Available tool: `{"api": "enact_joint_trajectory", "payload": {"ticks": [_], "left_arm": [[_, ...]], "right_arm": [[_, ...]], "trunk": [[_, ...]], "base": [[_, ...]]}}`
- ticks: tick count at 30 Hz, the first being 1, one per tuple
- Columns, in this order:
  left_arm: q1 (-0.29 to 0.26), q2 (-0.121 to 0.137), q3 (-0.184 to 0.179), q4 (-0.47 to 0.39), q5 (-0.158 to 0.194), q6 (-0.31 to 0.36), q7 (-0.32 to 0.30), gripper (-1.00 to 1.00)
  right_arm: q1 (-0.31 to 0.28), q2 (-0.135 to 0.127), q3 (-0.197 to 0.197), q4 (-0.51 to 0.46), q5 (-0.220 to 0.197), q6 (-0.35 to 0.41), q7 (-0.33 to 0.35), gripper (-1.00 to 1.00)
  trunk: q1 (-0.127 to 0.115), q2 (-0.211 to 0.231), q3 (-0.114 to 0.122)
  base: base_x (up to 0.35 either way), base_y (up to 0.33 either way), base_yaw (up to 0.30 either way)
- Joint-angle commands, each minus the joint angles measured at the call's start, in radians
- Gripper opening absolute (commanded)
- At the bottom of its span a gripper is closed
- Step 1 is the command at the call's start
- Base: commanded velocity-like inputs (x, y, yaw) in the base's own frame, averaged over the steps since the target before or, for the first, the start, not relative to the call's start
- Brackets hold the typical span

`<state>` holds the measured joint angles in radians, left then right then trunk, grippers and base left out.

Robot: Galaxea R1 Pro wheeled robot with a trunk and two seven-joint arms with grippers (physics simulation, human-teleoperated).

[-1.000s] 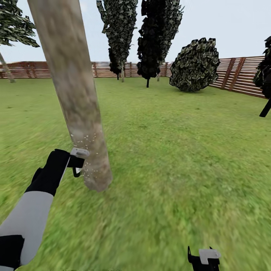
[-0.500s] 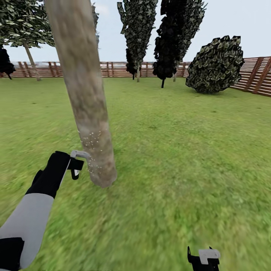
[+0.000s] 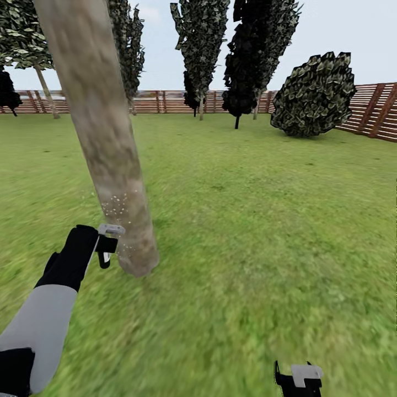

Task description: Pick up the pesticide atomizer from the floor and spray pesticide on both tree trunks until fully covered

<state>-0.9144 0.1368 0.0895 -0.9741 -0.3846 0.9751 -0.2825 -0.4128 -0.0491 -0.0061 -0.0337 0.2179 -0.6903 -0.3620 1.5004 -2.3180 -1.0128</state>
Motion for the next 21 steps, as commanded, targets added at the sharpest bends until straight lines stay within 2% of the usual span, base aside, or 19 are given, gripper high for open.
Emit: {"api": "enact_joint_trajectory", "payload": {"ticks": [1,4,15,21], "left_arm": [[0.0,0.0,0.003,0.006,0.001,0.0,0.002,-1.0],[0.005,0.0,0.006,0.014,0.001,-0.001,0.004,-1.0],[0.014,-0.002,0.007,0.015,0.0,-0.001,0.006,-1.0],[0.014,-0.002,0.007,0.015,0.0,-0.001,0.006,-1.0]], "right_arm": [[0.0,0.0,0.0,0.0,0.0,0.0,0.0,1.0],[0.0,0.0,0.0,0.0,0.0,0.0,0.0,1.0],[0.0,0.0,0.0,0.0,0.0,0.0,0.0,1.0],[0.0,0.0,0.0,0.0,0.0,0.0,0.0,1.0]], "trunk": [[0.0,0.0,0.0],[0.0,0.0,0.0],[0.0,0.0,0.0],[0.0,0.0,0.0]], "base": [[0.085,-0.274,0.007],[0.083,-0.274,0.128],[0.087,-0.274,0.262],[0.097,-0.274,0.032]]}}
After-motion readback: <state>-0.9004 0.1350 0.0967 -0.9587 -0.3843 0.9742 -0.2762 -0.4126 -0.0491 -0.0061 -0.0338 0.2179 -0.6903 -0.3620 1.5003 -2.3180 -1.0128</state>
